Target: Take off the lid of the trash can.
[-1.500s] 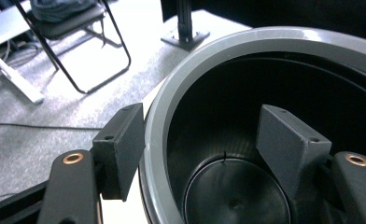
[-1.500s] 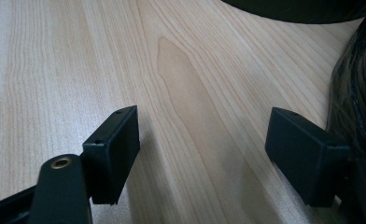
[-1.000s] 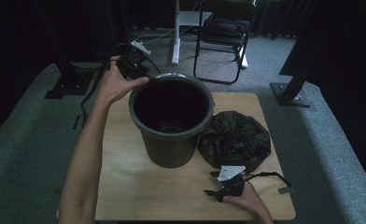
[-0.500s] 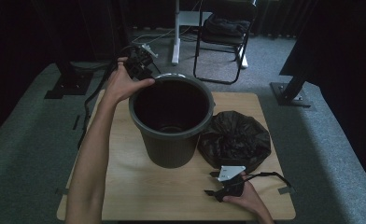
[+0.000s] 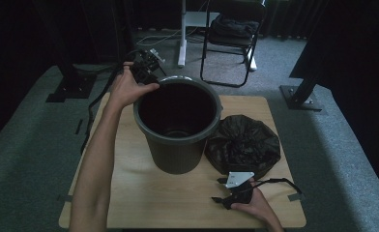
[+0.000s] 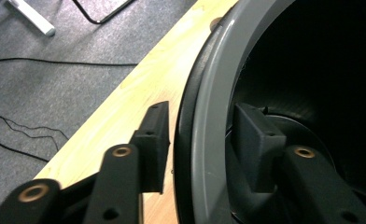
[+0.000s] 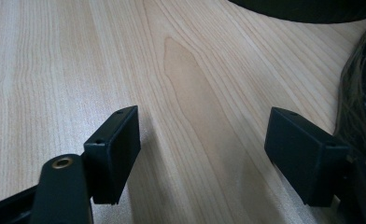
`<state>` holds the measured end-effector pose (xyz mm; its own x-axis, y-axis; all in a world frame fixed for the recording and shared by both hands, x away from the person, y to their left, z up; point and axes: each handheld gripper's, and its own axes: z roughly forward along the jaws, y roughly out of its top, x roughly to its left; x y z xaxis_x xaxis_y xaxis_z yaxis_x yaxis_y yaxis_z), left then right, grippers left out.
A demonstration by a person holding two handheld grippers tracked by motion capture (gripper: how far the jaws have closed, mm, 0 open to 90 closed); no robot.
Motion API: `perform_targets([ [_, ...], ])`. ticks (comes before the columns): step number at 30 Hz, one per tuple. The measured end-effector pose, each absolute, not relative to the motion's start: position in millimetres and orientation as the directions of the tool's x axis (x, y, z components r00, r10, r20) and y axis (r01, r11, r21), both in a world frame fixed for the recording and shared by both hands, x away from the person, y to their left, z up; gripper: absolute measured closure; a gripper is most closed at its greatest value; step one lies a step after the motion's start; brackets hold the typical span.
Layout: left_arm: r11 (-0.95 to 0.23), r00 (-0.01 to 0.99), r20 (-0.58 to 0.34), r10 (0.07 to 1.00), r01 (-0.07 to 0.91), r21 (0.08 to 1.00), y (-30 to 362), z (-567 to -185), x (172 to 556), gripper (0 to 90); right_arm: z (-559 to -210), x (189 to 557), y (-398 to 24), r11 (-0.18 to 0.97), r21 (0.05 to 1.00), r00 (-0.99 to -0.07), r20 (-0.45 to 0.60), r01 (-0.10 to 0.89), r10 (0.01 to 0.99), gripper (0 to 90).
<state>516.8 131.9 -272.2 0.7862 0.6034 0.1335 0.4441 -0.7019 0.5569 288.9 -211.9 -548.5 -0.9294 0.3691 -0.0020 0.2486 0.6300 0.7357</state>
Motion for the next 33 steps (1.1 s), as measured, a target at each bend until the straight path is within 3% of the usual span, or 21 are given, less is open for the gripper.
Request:
perform_targets([
  [8,-0.69,0.771,0.147,0.619,0.445,0.571,133.0,-270.6,516.4,71.0,-548.5,288.9,-212.0,0.63,0.736,-0.929,-0.002,0.249,0.369,26.1],
  [18,-0.62,0.776,0.076,0.626,0.436,0.653,146.7,-259.3,512.8,74.0,-548.5,288.9,-212.0,0.63,0.736,-0.929,-0.002,0.249,0.369,26.1],
  [27,-0.641,0.81,0.038,0.586,0.434,0.632,136.0,-264.7,514.4,76.7,-548.5,289.0,-212.0,0.63,0.736,-0.929,-0.002,0.248,0.369,26.1],
  [33,-0.609,0.816,0.002,0.578,0.43,0.667,141.3,-258.2,512.9,77.3,-548.5,288.6,-211.8,0.628,0.736,-0.929,0.003,0.253,0.371,26.1],
])
